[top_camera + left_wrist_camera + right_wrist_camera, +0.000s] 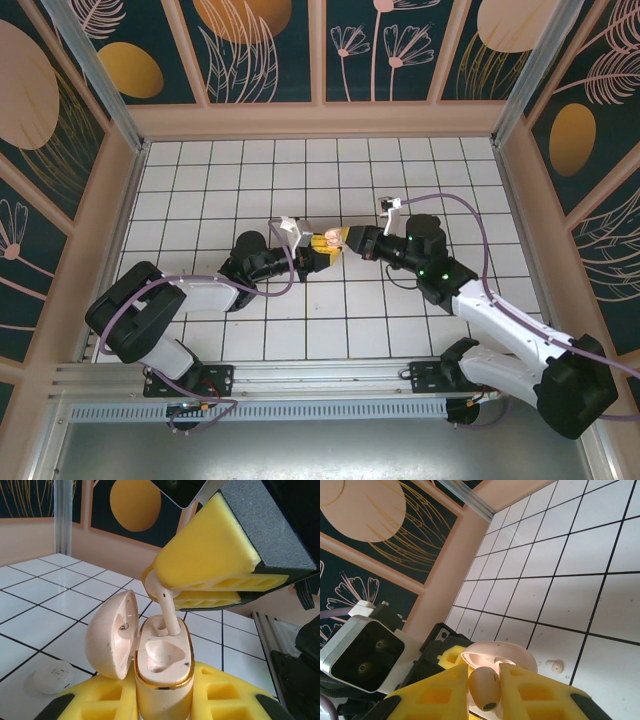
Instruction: Insert the wireless bluetooth earbuds into the charging case
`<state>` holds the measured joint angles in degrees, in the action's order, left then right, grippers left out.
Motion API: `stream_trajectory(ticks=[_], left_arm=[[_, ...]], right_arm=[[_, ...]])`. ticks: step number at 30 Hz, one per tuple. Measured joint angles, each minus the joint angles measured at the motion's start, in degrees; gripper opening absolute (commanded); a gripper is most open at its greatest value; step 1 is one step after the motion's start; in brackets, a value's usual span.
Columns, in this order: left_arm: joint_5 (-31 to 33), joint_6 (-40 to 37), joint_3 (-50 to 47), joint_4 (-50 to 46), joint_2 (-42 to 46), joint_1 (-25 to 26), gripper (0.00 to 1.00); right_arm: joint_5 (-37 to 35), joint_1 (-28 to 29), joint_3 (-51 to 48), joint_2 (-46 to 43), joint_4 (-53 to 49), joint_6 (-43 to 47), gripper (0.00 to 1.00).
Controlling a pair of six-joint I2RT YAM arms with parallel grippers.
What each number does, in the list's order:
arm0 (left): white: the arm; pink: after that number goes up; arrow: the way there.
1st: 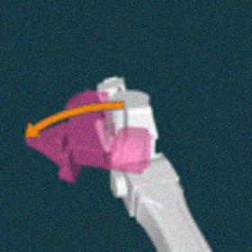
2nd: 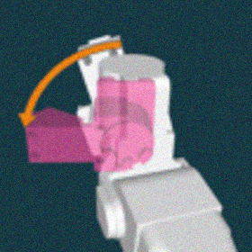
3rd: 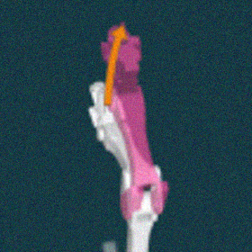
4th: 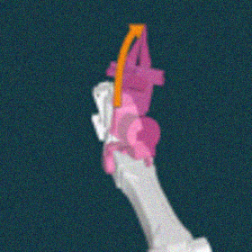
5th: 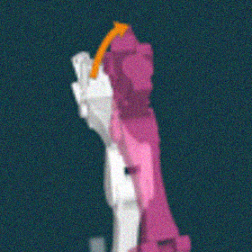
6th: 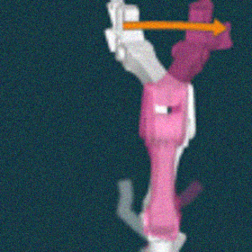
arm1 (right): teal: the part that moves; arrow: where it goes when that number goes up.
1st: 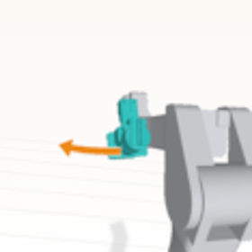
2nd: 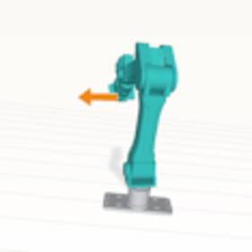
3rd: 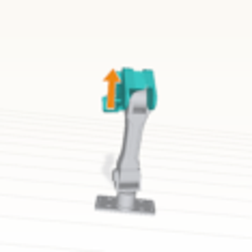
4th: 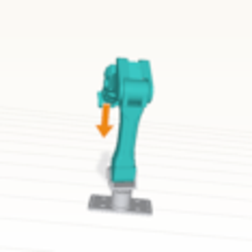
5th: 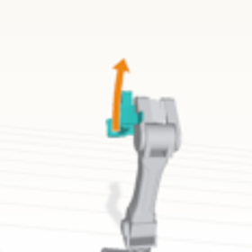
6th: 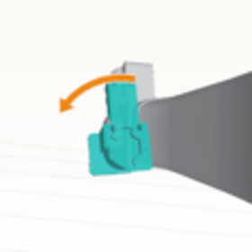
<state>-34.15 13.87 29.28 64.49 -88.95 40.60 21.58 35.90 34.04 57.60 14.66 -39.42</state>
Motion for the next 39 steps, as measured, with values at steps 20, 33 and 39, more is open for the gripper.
stream_trajectory(ticks=[20,33,39], left_arm=[[-0.26,1.27,0.07,1.77,0.0,0.09,0.21],[-1.36,1.46,0.09,1.7,0.07,0.24,0.21],[-1.68,1.46,0.09,1.68,0.07,0.24,0.21]], right_arm=[[-2.01,0.44,-0.7,-0.72,0.76,0.02,0.21],[-1.57,0.48,-0.72,-1.38,-1.64,2.95,0.23],[-1.22,0.48,-0.72,-1.46,-2.03,4.98,0.23]])
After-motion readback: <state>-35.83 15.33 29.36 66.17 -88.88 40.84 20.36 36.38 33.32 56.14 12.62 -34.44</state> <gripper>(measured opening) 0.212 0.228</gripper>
